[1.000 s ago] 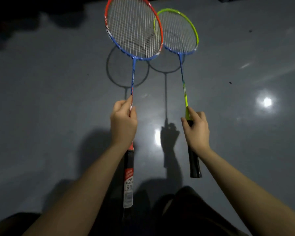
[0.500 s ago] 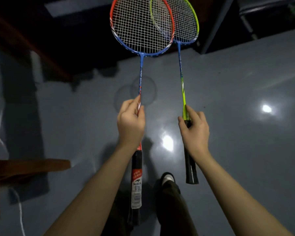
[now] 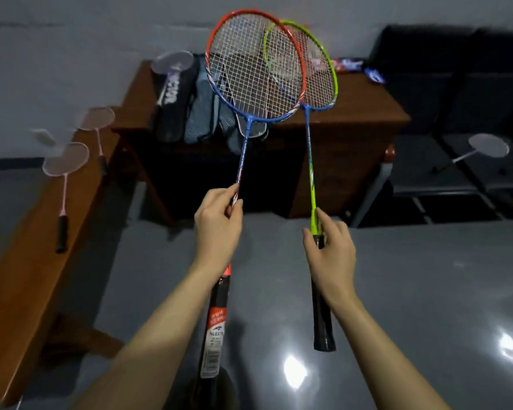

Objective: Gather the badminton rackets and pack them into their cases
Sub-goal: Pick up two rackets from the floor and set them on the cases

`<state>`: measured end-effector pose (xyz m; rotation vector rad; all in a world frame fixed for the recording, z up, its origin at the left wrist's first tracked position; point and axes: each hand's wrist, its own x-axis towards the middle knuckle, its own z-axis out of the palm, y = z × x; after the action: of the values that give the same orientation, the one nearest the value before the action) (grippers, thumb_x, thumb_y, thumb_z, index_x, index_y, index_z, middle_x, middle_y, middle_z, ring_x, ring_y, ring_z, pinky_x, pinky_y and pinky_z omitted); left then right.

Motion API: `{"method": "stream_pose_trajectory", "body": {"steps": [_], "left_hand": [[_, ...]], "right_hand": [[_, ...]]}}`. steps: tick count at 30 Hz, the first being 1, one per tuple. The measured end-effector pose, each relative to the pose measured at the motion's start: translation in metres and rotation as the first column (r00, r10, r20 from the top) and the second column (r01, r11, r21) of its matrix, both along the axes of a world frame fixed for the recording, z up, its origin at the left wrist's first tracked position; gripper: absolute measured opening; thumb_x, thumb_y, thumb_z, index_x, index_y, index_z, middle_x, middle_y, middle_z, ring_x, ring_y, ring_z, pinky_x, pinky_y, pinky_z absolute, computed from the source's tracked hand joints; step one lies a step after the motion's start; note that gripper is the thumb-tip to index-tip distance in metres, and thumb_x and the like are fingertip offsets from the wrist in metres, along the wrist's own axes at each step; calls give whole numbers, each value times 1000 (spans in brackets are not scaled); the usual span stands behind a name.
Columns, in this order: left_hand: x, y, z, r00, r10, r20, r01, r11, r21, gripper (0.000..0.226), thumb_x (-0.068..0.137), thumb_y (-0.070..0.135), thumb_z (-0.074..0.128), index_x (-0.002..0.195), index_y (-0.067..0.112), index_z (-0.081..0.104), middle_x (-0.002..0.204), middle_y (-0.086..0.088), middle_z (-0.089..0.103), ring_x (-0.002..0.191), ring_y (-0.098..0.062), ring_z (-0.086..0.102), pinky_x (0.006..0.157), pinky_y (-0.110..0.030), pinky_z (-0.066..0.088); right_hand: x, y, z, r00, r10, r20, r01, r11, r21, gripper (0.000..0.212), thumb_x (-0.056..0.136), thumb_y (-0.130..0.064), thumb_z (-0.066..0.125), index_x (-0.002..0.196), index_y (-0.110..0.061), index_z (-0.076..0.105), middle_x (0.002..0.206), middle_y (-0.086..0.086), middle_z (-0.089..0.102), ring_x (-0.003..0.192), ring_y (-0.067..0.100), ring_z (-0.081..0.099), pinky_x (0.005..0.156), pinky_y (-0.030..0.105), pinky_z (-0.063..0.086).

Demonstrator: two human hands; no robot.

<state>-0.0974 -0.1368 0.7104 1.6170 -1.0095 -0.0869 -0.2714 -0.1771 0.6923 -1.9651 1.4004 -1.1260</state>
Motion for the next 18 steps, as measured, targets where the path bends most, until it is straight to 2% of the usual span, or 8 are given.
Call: {"method": "stream_pose_trajectory", "body": {"steps": [8,18], "left_hand": [[89,-80,12,994,99,-36,-101,994,-47,29,81,4,64,109,9,67,90,0,62,69,-12,54,76,-33,51],[228,-239,26,995,91,-34,-92,995,-23,28,80,3,63,107,7,68,90,-1,62,73,-19,59,76,-37,51]], "right_hand": [[95,-100,18,991,126,-37,-129,989,-73,46,88,-18,59,133,-19,49,87,-4,46,68,13,50,69,39,47],[227,-248,28,995,69,-67,-69,998,3,46,90,-20,56,135,-21,46,88,-7,45,70,4,49,75,33,45]]}}
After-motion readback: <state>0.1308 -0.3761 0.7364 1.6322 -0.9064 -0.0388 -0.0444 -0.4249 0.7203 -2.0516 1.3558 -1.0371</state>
